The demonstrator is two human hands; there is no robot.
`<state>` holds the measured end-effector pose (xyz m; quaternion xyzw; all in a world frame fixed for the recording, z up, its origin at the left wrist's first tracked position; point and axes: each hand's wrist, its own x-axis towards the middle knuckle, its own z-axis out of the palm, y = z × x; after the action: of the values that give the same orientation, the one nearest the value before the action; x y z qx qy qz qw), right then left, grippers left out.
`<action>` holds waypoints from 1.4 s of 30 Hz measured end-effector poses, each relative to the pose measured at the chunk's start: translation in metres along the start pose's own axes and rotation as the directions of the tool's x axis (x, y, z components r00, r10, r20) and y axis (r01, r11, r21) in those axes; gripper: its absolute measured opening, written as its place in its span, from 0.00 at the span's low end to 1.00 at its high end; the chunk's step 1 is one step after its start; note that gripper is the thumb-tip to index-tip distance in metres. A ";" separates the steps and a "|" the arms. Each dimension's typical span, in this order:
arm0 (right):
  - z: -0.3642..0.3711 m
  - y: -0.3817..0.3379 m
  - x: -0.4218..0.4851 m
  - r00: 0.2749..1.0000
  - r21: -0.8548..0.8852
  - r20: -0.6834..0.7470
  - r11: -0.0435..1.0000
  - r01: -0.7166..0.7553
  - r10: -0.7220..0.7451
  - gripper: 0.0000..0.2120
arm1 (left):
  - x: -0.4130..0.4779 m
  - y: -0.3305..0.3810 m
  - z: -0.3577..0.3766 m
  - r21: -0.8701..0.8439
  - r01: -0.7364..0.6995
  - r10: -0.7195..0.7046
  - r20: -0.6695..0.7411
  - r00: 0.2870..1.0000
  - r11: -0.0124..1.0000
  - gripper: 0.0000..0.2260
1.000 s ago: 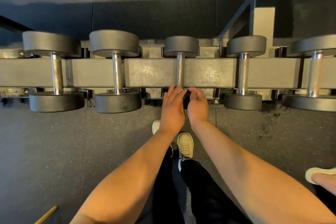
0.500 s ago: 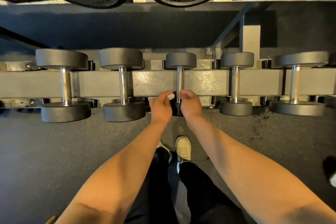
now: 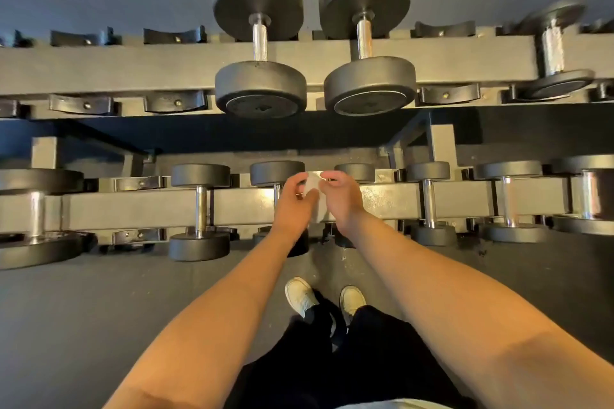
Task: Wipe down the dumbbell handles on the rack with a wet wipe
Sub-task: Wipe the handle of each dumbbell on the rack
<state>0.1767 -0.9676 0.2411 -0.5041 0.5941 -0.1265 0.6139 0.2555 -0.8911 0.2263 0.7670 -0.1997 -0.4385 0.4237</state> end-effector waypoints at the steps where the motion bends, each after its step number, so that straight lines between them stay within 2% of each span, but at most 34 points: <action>1: 0.003 -0.011 -0.004 1.000 0.021 -0.013 1.000 0.012 -0.011 0.08 | -0.001 0.009 -0.008 0.004 0.001 -0.001 0.005 1.000 1.000 0.16; 3: 0.007 -0.031 -0.012 1.000 0.064 -0.016 0.998 0.024 -0.023 0.10 | 0.001 0.023 -0.023 0.018 -0.001 0.001 0.003 1.000 1.000 0.20; 6: 0.013 -0.052 -0.021 0.997 0.196 0.076 0.981 0.019 -0.035 0.13 | 0.004 0.043 -0.041 -0.003 -0.069 0.068 -0.052 0.996 0.998 0.20; 8: 0.016 -0.064 -0.022 0.992 0.185 0.112 0.982 0.044 -0.066 0.17 | 0.004 0.059 -0.050 -0.038 -0.130 0.125 -0.101 0.987 0.991 0.19; 11: 0.018 -0.081 -0.018 0.979 0.123 0.132 0.983 0.137 -0.153 0.18 | 0.008 0.078 -0.062 -0.072 -0.249 0.239 -0.130 0.962 0.966 0.18; 14: 0.020 -0.100 -0.008 0.969 0.100 0.041 0.966 0.237 -0.242 0.14 | 0.021 0.094 -0.070 -0.072 -0.335 0.324 -0.136 0.936 0.939 0.17; 17: 0.026 -0.127 0.006 0.943 0.040 -0.121 0.948 0.315 -0.309 0.05 | 0.037 0.114 -0.074 0.008 -0.399 0.394 -0.170 0.903 0.917 0.13; 19: 0.030 -0.143 0.022 0.924 0.023 -0.206 0.942 0.335 -0.323 0.08 | 0.054 0.122 -0.077 0.163 -0.430 0.458 -0.231 0.858 0.888 0.12; 21: 0.034 -0.156 0.041 0.915 0.001 -0.232 0.941 0.339 -0.329 0.12 | 0.076 0.125 -0.083 0.353 -0.408 0.505 -0.249 0.826 0.842 0.14; 25: 0.047 -0.167 0.072 0.952 -0.115 -0.156 0.962 0.249 -0.265 0.16 | 0.109 0.120 -0.105 0.433 -0.392 0.520 -0.231 0.822 0.812 0.16; 27: 0.056 -0.166 0.074 0.956 -0.106 -0.152 0.965 0.238 -0.253 0.16 | 0.110 0.117 -0.112 0.432 -0.424 0.546 -0.210 0.811 0.796 0.16; 31: 0.063 -0.162 0.075 0.924 -0.060 -0.109 0.930 0.362 -0.367 0.17 | 0.112 0.116 -0.118 0.411 -0.470 0.573 -0.171 0.802 0.781 0.16; 35: 0.064 -0.173 0.072 0.841 -0.112 0.073 0.833 0.541 -0.536 0.14 | 0.115 0.119 -0.107 0.498 -0.526 0.659 -0.129 0.741 0.689 0.17; 37: 0.061 -0.179 0.074 0.815 -0.087 0.163 0.815 0.573 -0.556 0.14 | 0.115 0.122 -0.099 0.539 -0.516 0.670 -0.125 0.732 0.665 0.20; 39: 0.051 -0.182 0.077 0.826 0.014 0.224 0.850 0.527 -0.516 0.16 | 0.117 0.128 -0.093 0.552 -0.533 0.663 -0.050 0.747 0.641 0.19; 40: 0.046 -0.182 0.079 0.837 0.028 0.228 0.862 0.506 -0.498 0.17 | 0.118 0.130 -0.090 0.588 -0.524 0.648 -0.001 0.762 0.617 0.19; 42: 0.041 -0.179 0.085 0.863 -0.065 0.105 0.862 0.502 -0.495 0.16 | 0.121 0.126 -0.088 0.713 -0.464 0.611 0.063 0.789 0.526 0.20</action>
<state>0.3135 -1.0951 0.3192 -0.6726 0.4219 -0.2324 0.5617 0.4029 -1.0020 0.2919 0.8058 -0.5344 -0.0994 0.2349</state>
